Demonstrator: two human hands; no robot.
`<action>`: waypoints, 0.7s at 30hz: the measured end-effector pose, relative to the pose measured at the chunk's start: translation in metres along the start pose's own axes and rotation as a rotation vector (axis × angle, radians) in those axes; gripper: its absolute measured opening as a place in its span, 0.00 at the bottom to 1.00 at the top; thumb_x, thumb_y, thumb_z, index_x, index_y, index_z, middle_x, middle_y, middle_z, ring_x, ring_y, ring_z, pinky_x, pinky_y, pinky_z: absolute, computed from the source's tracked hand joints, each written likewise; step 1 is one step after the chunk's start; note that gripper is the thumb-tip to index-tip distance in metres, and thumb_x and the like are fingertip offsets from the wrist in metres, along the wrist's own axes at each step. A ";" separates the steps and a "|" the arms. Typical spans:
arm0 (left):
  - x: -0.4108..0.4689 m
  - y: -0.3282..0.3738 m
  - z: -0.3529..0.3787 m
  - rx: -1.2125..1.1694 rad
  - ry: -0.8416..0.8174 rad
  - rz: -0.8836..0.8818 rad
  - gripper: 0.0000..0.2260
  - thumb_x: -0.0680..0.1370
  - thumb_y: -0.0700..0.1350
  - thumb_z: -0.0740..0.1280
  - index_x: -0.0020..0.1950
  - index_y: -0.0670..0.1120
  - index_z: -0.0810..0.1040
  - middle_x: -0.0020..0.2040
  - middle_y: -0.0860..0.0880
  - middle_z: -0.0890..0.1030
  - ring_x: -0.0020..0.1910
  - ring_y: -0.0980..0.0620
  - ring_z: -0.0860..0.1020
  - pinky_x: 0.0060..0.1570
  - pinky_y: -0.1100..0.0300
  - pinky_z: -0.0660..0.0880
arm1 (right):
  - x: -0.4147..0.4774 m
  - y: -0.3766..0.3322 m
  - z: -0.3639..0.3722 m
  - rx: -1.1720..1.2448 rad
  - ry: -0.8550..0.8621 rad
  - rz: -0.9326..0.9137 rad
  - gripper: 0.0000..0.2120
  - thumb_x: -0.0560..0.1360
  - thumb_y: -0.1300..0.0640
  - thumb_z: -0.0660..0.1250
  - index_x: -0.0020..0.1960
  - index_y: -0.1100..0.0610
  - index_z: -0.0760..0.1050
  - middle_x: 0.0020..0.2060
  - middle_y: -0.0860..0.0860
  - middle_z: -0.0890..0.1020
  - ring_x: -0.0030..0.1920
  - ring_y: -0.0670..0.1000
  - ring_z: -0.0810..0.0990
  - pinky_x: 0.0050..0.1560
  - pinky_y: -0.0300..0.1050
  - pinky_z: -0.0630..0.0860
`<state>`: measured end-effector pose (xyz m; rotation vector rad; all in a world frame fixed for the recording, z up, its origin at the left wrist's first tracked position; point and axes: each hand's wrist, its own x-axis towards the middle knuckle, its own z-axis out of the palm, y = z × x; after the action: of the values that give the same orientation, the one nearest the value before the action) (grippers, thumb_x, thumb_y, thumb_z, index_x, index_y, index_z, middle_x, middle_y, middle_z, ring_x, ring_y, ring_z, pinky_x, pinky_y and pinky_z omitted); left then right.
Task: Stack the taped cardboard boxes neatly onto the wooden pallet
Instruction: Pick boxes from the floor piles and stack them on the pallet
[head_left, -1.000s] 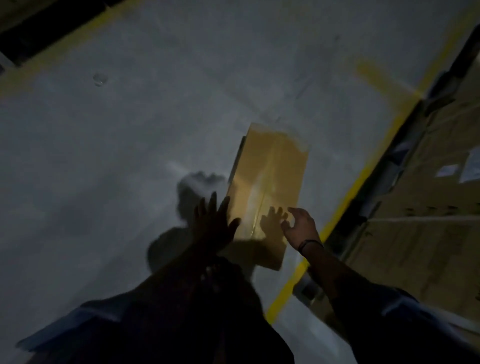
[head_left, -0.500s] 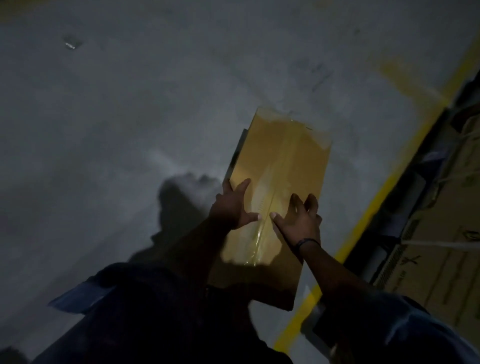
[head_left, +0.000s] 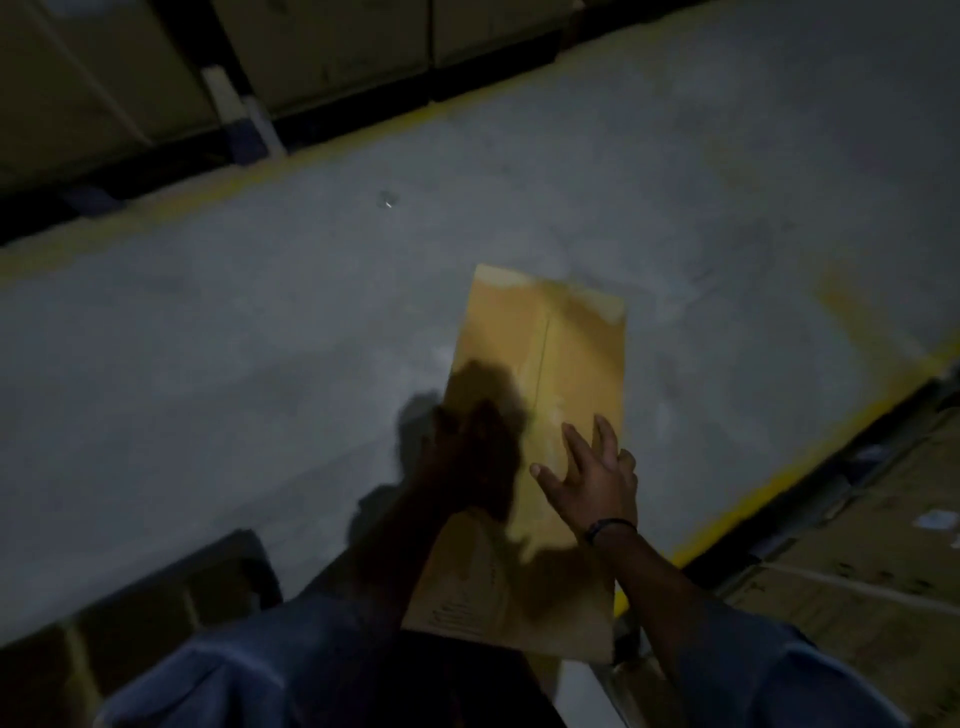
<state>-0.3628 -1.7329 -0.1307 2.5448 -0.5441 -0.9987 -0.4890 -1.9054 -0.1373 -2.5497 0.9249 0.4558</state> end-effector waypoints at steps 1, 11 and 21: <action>-0.028 0.002 -0.020 -0.016 0.041 -0.052 0.29 0.85 0.55 0.60 0.85 0.54 0.54 0.79 0.38 0.59 0.71 0.32 0.69 0.69 0.41 0.67 | -0.014 -0.019 -0.021 -0.026 0.002 -0.068 0.37 0.73 0.27 0.63 0.78 0.38 0.61 0.82 0.47 0.49 0.73 0.65 0.60 0.70 0.61 0.66; -0.263 -0.002 -0.132 -0.108 0.250 -0.306 0.52 0.66 0.75 0.71 0.82 0.62 0.50 0.78 0.41 0.55 0.65 0.31 0.73 0.59 0.41 0.78 | -0.142 -0.133 -0.131 -0.094 -0.050 -0.377 0.39 0.72 0.26 0.61 0.78 0.39 0.61 0.81 0.46 0.51 0.74 0.65 0.58 0.73 0.62 0.62; -0.473 -0.010 -0.128 -0.143 0.621 -0.407 0.55 0.60 0.83 0.63 0.81 0.63 0.51 0.75 0.42 0.61 0.67 0.36 0.74 0.61 0.39 0.77 | -0.321 -0.178 -0.180 -0.010 0.223 -0.628 0.38 0.69 0.23 0.61 0.74 0.39 0.69 0.79 0.44 0.60 0.69 0.60 0.65 0.70 0.57 0.65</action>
<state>-0.5914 -1.4788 0.2209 2.6850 0.2162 -0.2875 -0.5749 -1.6902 0.1994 -2.7492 0.1460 -0.0119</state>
